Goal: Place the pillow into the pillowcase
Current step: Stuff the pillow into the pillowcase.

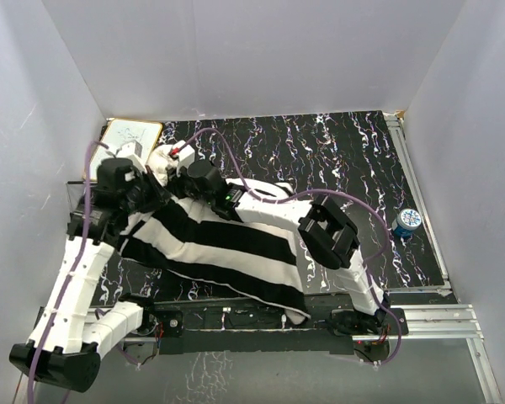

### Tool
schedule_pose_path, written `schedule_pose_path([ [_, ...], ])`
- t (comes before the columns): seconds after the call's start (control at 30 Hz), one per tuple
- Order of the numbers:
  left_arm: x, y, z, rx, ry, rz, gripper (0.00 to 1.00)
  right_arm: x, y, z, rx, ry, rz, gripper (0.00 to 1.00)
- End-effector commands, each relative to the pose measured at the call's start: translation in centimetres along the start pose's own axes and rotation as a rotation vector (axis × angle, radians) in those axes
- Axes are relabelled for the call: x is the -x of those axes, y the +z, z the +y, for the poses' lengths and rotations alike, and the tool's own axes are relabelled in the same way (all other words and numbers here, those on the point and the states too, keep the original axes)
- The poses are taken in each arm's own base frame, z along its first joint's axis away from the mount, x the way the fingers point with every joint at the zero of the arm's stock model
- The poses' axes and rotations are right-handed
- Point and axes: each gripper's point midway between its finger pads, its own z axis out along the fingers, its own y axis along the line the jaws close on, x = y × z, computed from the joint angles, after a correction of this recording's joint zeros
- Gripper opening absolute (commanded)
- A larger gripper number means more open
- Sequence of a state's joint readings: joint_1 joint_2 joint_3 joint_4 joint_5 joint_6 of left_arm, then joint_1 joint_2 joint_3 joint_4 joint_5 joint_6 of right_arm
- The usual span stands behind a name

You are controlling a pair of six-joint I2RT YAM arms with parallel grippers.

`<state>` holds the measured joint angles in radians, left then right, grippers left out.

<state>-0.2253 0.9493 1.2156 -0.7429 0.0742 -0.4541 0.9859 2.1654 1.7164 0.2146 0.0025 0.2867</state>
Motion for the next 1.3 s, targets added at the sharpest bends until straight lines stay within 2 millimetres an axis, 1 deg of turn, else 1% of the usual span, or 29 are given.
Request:
schedule_pose_path([
  [0.0, -5.3, -0.4, -6.9, -0.444, -0.154, 0.135, 0.0, -11.4, -3.0, -13.4, -0.278, -0.226, 0.416, 0.08],
  [0.03, -5.9, 0.4, -7.1, -0.48, -0.189, 0.129, 0.0, -10.5, -3.3, -13.3, -0.256, -0.264, 0.408, 0.08],
  [0.1, -7.1, 1.5, -6.9, -0.505, -0.266, 0.126, 0.0, -9.7, -4.0, -12.7, -0.209, -0.332, 0.402, 0.08],
  [0.2, -8.2, 2.6, -7.8, -0.606, -0.378, 0.142, 0.0, -9.6, -5.5, -12.2, -0.151, -0.42, 0.412, 0.08],
  [0.23, -8.6, 2.9, -8.3, -0.631, -0.4, 0.162, 0.0, -10.1, -5.9, -11.8, -0.104, -0.451, 0.424, 0.08],
  [0.27, -9.0, 3.2, -8.7, -0.645, -0.407, 0.178, 0.0, -11.0, -6.7, -11.3, -0.024, -0.508, 0.458, 0.08],
  [0.37, -10.6, 3.8, -11.4, -0.685, -0.361, 0.233, 0.0, -13.8, -8.8, -8.9, 0.226, -0.606, 0.548, 0.1],
  [0.4, -11.5, 4.1, -12.5, -0.698, -0.341, 0.261, 0.0, -14.5, -9.3, -8.3, 0.3, -0.63, 0.572, 0.11],
  [0.43, -13.1, 4.6, -13.7, -0.708, -0.318, 0.311, 0.0, -15.1, -9.7, -8.2, 0.327, -0.634, 0.594, 0.11],
  [0.5, -14.5, 5.6, -15.1, -0.712, -0.297, 0.336, 0.0, -15.1, -9.9, -8.2, 0.386, -0.633, 0.602, 0.09],
  [0.57, -15.6, 6.9, -15.4, -0.69, -0.294, 0.331, 0.0, -14.3, -9.9, -8.2, 0.424, -0.597, 0.593, 0.09],
  [0.6, -15.7, 7.4, -15.5, -0.688, -0.301, 0.311, 0.0, -13.7, -10.1, -8.0, 0.456, -0.578, 0.589, 0.09],
  [0.67, -15.6, 8.3, -15.4, -0.676, -0.327, 0.261, 0.0, -11.9, -10.6, -7.8, 0.517, -0.527, 0.56, 0.11],
  [0.7, -15.4, 8.6, -15.2, -0.67, -0.332, 0.231, 0.0, -11.1, -11.3, -7.7, 0.55, -0.495, 0.554, 0.14],
  [0.77, -15.3, 8.9, -14.7, -0.653, -0.338, 0.189, 0.0, -10.0, -13.1, -7.1, 0.635, -0.459, 0.552, 0.18],
  [0.8, -15.3, 8.9, -14.3, -0.646, -0.337, 0.174, 0.0, -9.6, -14.5, -6.5, 0.687, -0.438, 0.556, 0.2],
  [0.87, -15.1, 8.3, -13.8, -0.648, -0.326, 0.149, 0.0, -8.8, -16.8, -5.2, 0.762, -0.421, 0.557, 0.29],
  [0.9, -15.3, 8.0, -13.4, -0.645, -0.316, 0.149, 0.06, -8.4, -17.9, -4.5, 0.789, -0.418, 0.555, 0.33],
  [0.97, -16.1, 7.2, -12.8, -0.641, -0.304, 0.172, 0.19, -7.5, -19.5, -3.6, 0.799, -0.416, 0.547, 0.4],
  [1.07, -17.2, 5.9, -11.6, -0.615, -0.274, 0.213, 0.34, -6.7, -20.6, -3.6, 0.743, -0.434, 0.534, 0.46],
  [1.13, -17.8, 5.0, -10.3, -0.565, -0.254, 0.239, 0.41, -7.1, -20.9, -4.2, 0.699, -0.439, 0.554, 0.49],
  [1.17, -17.9, 4.4, -9.7, -0.542, -0.242, 0.24, 0.43, -7.4, -21.1, -4.5, 0.686, -0.437, 0.566, 0.5],
  [1.2, -18.1, 4.0, -8.8, -0.504, -0.234, 0.247, 0.45, -7.6, -21.4, -4.5, 0.685, -0.431, 0.577, 0.51],
  [1.27, -18.1, 3.0, -7.3, -0.432, -0.222, 0.248, 0.48, -7.5, -22.4, -3.9, 0.727, -0.432, 0.586, 0.55],
])
